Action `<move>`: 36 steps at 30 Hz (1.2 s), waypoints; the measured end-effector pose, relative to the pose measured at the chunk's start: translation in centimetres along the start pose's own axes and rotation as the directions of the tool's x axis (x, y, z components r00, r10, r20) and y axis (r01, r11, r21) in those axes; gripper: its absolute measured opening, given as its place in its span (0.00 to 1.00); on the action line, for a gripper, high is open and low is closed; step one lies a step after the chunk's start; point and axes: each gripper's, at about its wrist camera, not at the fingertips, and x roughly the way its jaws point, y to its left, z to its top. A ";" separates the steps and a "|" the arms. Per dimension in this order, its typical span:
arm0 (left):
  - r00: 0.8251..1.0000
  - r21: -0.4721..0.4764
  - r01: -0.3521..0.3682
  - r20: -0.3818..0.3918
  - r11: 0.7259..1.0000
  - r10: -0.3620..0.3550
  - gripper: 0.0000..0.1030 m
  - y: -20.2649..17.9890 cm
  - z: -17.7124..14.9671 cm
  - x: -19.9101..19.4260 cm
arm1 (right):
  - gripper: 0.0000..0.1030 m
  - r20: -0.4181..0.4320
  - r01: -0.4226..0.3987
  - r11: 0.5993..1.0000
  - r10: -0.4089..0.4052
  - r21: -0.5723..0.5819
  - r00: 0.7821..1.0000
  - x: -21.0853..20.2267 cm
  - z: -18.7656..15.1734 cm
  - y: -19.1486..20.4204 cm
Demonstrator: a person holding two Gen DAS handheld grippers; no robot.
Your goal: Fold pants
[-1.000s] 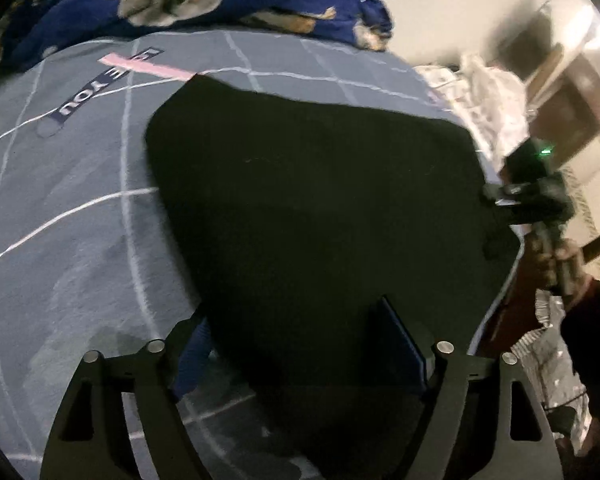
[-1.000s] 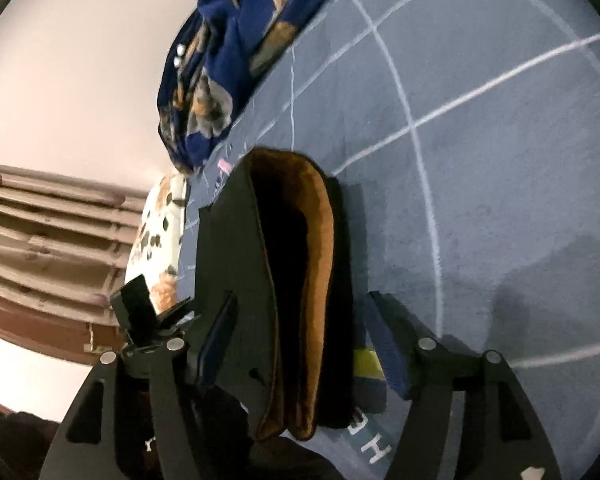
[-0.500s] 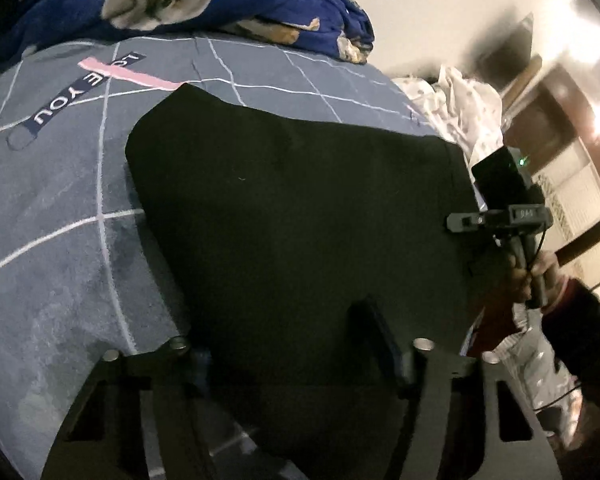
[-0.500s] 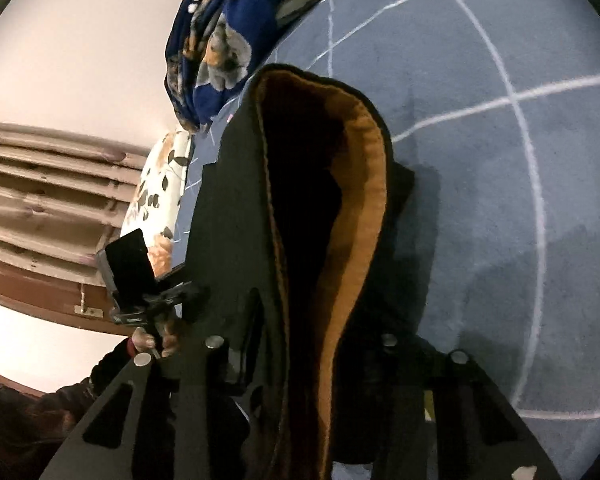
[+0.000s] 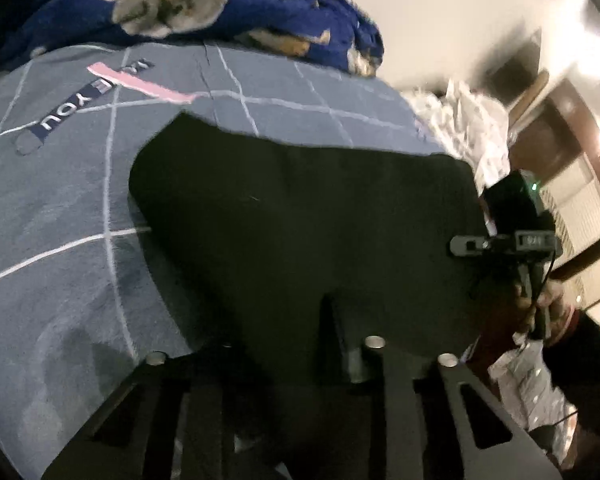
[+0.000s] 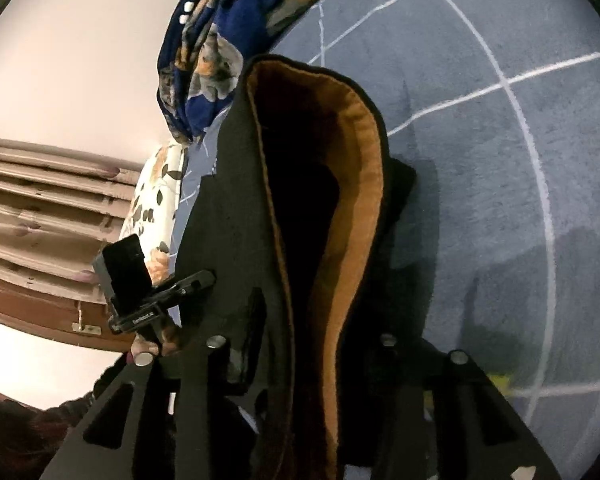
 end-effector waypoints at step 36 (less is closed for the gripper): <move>0.913 -0.088 -0.317 0.240 0.944 0.329 0.17 19.7 12.7 -7.1 | 0.26 -0.013 -0.116 0.989 0.115 -0.094 0.993 20.7 21.8 10.9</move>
